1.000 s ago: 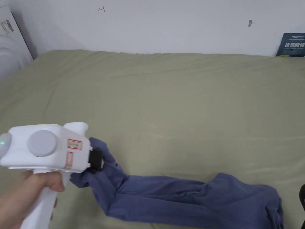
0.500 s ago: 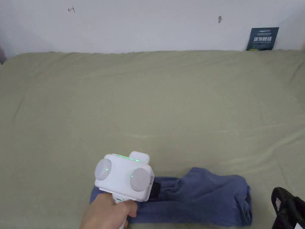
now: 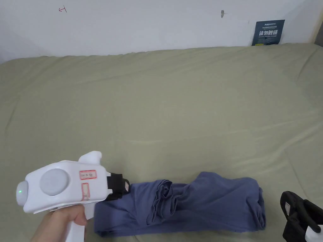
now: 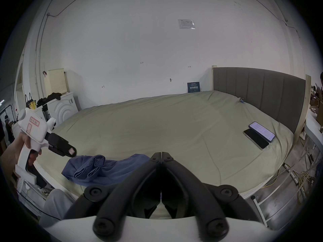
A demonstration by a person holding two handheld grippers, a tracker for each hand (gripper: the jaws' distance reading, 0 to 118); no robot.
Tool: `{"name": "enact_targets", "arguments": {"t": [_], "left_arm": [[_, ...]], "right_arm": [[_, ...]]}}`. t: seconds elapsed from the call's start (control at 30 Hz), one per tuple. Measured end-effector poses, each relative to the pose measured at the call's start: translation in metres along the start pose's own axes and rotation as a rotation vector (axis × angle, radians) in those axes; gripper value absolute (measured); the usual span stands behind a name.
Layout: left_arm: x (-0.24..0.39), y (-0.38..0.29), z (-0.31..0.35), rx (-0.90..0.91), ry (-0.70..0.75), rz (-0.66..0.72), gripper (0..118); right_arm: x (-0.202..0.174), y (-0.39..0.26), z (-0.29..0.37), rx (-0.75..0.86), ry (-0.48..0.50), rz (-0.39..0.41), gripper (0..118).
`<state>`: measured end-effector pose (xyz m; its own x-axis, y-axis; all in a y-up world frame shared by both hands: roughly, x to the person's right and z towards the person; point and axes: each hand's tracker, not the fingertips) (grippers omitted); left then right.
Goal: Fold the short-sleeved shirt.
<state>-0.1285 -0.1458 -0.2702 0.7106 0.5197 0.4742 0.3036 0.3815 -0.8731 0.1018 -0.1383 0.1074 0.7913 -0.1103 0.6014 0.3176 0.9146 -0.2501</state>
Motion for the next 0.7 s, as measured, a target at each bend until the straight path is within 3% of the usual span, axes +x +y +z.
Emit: {"name": "enact_targets", "arguments": {"t": [0.07,0.17,0.3,0.37,0.43,0.6,0.7], "left_arm": [[-0.016,0.001,-0.008,-0.001,-0.105,0.073,0],[-0.02,0.001,-0.031,-0.009,-0.08,0.033,0],[0.0,-0.015,-0.077,-0.167,-0.177,0.065,0],[0.002,-0.02,-0.108,-0.222,-0.3,0.18,0],[0.003,-0.03,-0.134,-0.273,-0.32,0.181,0],[-0.004,-0.031,-0.129,-0.232,-0.322,0.202,0],[0.004,-0.018,-0.092,-0.162,-0.198,0.066,0]], "right_arm": [[-0.001,0.0,0.0,-0.005,0.006,0.003,0],[-0.002,0.0,0.0,-0.012,0.006,0.012,0],[0.0,0.001,0.002,-0.016,-0.004,0.007,0],[0.002,0.0,0.003,-0.023,-0.015,0.002,0],[0.004,-0.001,0.003,-0.033,-0.022,-0.005,0],[0.006,-0.005,0.004,-0.055,-0.035,-0.001,0],[0.004,-0.005,0.001,-0.062,-0.025,0.002,0]]}}
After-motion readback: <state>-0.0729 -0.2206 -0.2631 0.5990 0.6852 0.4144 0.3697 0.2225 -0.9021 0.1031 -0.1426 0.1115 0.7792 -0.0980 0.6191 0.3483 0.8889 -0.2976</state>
